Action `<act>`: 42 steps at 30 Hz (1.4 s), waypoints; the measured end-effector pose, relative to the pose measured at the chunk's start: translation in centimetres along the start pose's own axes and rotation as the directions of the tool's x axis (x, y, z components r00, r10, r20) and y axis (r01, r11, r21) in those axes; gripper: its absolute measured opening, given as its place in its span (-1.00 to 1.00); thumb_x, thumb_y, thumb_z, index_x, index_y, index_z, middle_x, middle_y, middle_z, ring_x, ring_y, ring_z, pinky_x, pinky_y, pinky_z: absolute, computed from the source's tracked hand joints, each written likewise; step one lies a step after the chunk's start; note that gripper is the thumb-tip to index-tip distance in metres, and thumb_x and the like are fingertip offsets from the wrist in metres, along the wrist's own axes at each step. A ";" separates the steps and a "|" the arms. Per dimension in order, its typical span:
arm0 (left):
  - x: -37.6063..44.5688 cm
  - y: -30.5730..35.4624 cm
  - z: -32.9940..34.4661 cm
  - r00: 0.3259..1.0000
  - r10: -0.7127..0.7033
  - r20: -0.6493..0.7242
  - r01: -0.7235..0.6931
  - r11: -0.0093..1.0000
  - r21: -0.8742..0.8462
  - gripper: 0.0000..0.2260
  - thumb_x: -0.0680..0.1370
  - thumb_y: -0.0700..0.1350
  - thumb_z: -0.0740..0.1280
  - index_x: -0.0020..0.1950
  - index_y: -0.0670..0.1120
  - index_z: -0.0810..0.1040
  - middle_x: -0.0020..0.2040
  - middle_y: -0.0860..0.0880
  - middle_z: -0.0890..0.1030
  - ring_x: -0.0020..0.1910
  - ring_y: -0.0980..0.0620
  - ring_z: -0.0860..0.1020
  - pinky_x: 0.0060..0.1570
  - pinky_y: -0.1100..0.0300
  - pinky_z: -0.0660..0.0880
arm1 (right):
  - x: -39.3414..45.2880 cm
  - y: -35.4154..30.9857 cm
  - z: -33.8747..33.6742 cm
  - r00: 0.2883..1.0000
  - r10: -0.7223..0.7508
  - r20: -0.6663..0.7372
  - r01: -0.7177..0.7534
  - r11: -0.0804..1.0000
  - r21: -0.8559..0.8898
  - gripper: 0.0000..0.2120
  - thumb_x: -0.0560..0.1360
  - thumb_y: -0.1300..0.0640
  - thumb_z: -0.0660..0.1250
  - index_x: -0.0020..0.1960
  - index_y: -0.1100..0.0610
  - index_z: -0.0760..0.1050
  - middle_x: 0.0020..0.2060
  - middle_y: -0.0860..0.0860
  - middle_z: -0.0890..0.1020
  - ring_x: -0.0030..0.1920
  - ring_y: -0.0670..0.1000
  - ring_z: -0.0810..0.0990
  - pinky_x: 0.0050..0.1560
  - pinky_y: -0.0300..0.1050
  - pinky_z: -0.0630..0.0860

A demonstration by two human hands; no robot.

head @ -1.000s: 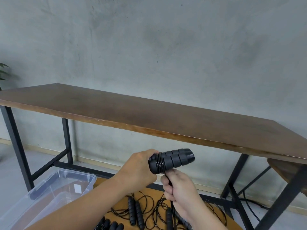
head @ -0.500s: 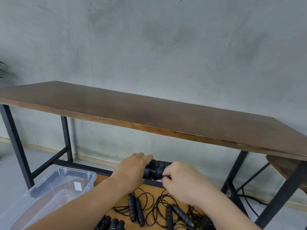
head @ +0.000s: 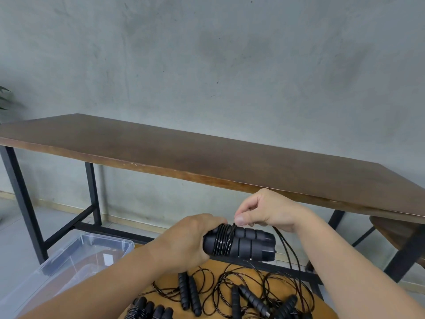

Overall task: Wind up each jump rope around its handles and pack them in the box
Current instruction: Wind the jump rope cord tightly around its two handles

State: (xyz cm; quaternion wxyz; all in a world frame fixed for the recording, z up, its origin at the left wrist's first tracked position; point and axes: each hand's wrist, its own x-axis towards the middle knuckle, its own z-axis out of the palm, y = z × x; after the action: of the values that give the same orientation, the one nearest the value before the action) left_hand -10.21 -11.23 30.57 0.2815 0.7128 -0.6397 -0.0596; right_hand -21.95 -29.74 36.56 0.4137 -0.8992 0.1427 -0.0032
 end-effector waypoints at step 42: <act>3.1 -2.5 2.6 0.986 -0.135 -0.102 0.163 0.918 0.362 -0.64 0.50 -0.24 0.33 0.20 0.08 0.38 0.00 0.07 0.42 0.02 0.06 0.42 -0.13 0.25 0.34 | -3.7 -1.2 5.9 0.972 0.037 -0.232 -0.164 0.814 -0.557 -0.80 0.56 0.00 0.30 -0.04 0.04 0.66 -0.20 -0.07 0.62 -0.21 -0.10 0.58 -0.23 -0.22 0.55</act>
State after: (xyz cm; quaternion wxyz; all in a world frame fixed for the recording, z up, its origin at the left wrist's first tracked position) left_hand -8.60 -14.94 28.10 0.1610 0.8014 -0.5721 0.0673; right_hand -24.50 -23.64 33.97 0.1065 -0.9674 0.2274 -0.0331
